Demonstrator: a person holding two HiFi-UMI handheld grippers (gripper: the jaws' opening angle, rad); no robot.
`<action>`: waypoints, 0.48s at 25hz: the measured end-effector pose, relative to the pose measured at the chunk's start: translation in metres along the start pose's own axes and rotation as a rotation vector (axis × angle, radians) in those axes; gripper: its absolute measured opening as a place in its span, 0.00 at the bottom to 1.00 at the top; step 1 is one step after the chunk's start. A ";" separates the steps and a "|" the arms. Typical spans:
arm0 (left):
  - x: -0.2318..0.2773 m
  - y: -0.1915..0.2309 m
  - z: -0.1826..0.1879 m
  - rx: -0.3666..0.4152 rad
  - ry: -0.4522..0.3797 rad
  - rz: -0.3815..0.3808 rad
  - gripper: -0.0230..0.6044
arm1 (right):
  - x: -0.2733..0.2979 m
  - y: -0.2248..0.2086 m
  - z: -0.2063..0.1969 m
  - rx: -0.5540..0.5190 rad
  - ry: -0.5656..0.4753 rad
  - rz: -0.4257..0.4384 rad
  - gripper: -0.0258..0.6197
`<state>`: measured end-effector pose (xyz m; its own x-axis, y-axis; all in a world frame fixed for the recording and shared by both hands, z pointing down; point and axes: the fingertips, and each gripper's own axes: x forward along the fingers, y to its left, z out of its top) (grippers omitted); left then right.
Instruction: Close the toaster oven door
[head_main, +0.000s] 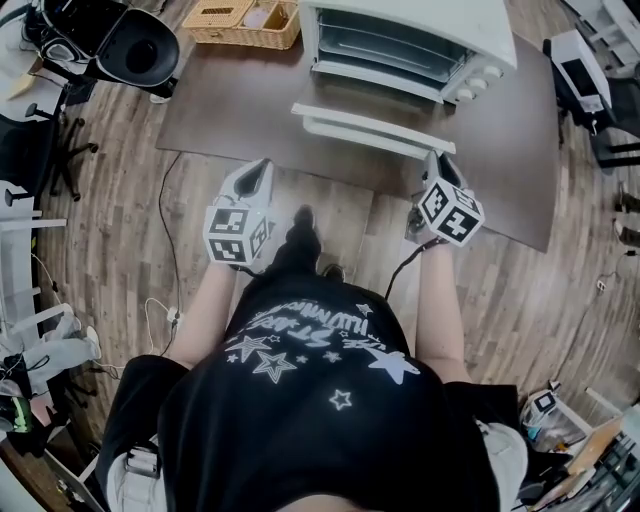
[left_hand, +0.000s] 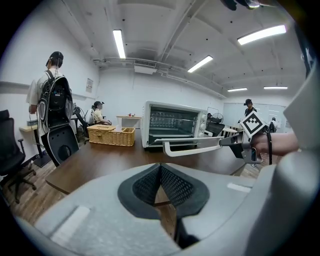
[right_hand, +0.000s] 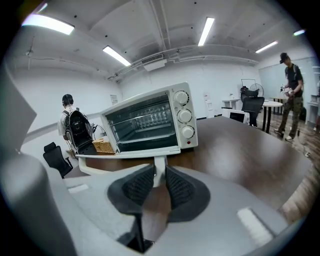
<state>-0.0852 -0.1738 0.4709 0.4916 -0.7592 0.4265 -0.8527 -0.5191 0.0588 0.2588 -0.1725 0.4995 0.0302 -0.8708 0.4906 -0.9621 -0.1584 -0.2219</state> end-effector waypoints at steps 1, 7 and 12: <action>0.001 0.000 0.003 0.000 -0.005 0.000 0.05 | 0.000 0.001 0.004 0.000 -0.006 0.000 0.16; 0.011 0.000 0.018 0.000 -0.032 -0.008 0.05 | 0.001 0.002 0.018 0.004 -0.026 0.009 0.16; 0.018 0.003 0.029 -0.001 -0.050 0.000 0.05 | -0.001 0.003 0.032 0.008 -0.053 0.019 0.16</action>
<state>-0.0744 -0.2001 0.4527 0.5000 -0.7777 0.3811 -0.8528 -0.5188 0.0601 0.2642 -0.1866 0.4713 0.0265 -0.8973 0.4406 -0.9606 -0.1449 -0.2374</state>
